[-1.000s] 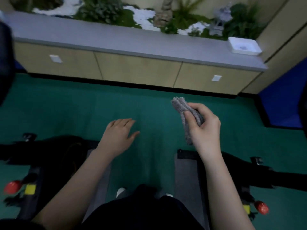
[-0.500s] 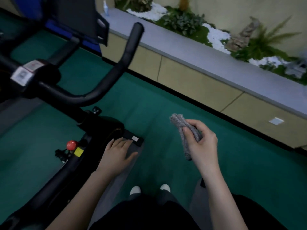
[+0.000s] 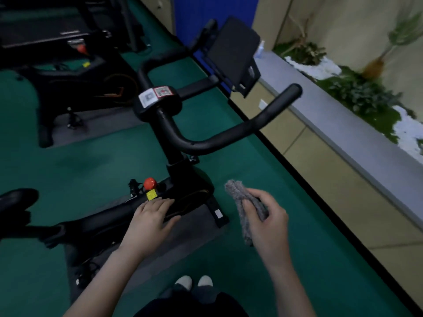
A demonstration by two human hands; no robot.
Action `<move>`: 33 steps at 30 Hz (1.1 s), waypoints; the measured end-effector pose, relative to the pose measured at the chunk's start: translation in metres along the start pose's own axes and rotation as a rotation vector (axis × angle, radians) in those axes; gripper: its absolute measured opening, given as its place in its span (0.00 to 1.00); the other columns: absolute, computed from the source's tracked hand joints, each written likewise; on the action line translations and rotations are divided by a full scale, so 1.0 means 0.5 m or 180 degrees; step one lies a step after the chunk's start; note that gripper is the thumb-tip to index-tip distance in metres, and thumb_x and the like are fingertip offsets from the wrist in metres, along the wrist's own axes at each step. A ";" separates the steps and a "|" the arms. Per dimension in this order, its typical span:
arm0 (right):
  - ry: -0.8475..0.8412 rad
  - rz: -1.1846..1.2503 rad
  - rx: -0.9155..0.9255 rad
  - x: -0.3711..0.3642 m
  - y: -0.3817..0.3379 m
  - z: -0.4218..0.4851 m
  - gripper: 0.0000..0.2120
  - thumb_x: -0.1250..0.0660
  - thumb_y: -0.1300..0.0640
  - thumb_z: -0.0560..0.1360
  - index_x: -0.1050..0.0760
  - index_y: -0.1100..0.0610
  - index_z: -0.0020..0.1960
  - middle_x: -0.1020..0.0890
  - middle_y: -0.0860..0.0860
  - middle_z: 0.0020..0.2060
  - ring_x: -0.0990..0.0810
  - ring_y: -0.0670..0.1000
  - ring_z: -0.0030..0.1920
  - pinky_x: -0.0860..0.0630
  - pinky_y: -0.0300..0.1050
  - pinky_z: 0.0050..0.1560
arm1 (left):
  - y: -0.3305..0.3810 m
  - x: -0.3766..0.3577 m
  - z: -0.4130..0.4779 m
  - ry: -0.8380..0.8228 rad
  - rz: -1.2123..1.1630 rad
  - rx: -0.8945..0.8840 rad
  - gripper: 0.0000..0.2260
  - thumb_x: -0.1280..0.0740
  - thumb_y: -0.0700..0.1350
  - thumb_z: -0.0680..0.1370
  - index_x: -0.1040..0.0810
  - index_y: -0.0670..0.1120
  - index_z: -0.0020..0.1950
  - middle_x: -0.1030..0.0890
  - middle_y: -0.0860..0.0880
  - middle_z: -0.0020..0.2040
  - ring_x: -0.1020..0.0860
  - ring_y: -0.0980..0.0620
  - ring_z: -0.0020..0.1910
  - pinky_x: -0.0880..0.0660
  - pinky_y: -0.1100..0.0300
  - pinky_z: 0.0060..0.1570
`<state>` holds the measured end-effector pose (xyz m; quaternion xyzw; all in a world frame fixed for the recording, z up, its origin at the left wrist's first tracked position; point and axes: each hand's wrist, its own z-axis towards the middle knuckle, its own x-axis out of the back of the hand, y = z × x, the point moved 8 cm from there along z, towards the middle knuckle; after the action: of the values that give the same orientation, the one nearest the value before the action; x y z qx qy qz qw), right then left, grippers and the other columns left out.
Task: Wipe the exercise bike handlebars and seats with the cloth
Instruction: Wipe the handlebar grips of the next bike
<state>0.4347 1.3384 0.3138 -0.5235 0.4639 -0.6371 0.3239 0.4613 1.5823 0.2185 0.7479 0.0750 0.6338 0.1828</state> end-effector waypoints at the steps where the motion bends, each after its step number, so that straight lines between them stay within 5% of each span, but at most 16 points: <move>1: -0.0068 0.0013 0.0032 -0.004 -0.001 0.007 0.10 0.33 0.62 0.76 0.22 0.48 0.52 0.19 0.47 0.50 0.21 0.40 0.51 0.23 0.36 0.52 | -0.002 0.009 -0.004 0.0109 -0.0020 0.0061 0.24 0.42 0.58 0.80 0.34 0.49 0.73 0.30 0.52 0.71 0.36 0.52 0.72 0.44 0.55 0.71; 7: -0.0177 0.0039 0.0154 -0.014 -0.006 0.043 0.11 0.33 0.63 0.76 0.22 0.48 0.51 0.19 0.48 0.49 0.21 0.42 0.50 0.22 0.42 0.53 | 0.000 0.046 -0.006 0.0437 -0.0061 0.0216 0.23 0.39 0.57 0.79 0.31 0.49 0.71 0.27 0.52 0.68 0.33 0.51 0.70 0.41 0.55 0.70; 17: -0.0396 0.0075 0.0462 -0.104 -0.083 0.097 0.12 0.33 0.62 0.76 0.23 0.45 0.51 0.19 0.45 0.49 0.21 0.40 0.51 0.25 0.31 0.50 | -0.059 0.125 0.057 0.0697 -0.0163 0.0258 0.21 0.37 0.54 0.79 0.30 0.47 0.70 0.27 0.50 0.67 0.32 0.50 0.69 0.41 0.54 0.69; 22: 0.0113 0.0078 0.0634 -0.165 -0.140 0.124 0.09 0.32 0.59 0.76 0.23 0.47 0.52 0.18 0.47 0.48 0.20 0.43 0.49 0.23 0.33 0.47 | -0.123 0.171 0.117 0.0734 -0.0210 0.0021 0.21 0.35 0.52 0.78 0.27 0.45 0.68 0.24 0.50 0.65 0.29 0.48 0.67 0.38 0.53 0.67; 28: 0.1118 -0.0140 0.0727 -0.266 -0.226 0.151 0.08 0.35 0.58 0.74 0.22 0.53 0.52 0.19 0.47 0.48 0.20 0.49 0.50 0.22 0.49 0.51 | -0.236 0.246 0.186 0.0660 -0.0287 -0.0407 0.19 0.35 0.51 0.78 0.26 0.45 0.67 0.24 0.50 0.65 0.28 0.49 0.65 0.36 0.54 0.65; 33: 0.1852 -0.0731 0.0731 -0.319 -0.256 0.150 0.09 0.32 0.68 0.73 0.20 0.61 0.51 0.21 0.51 0.49 0.23 0.47 0.52 0.29 0.31 0.58 | -0.264 0.319 0.258 0.0696 -0.0425 -0.0994 0.23 0.44 0.55 0.79 0.28 0.44 0.68 0.26 0.49 0.65 0.28 0.49 0.63 0.35 0.56 0.63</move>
<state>0.5553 1.5090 0.3760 -0.3285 0.4000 -0.8404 0.1607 0.6323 1.7358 0.2998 0.6306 0.0445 0.7016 0.3289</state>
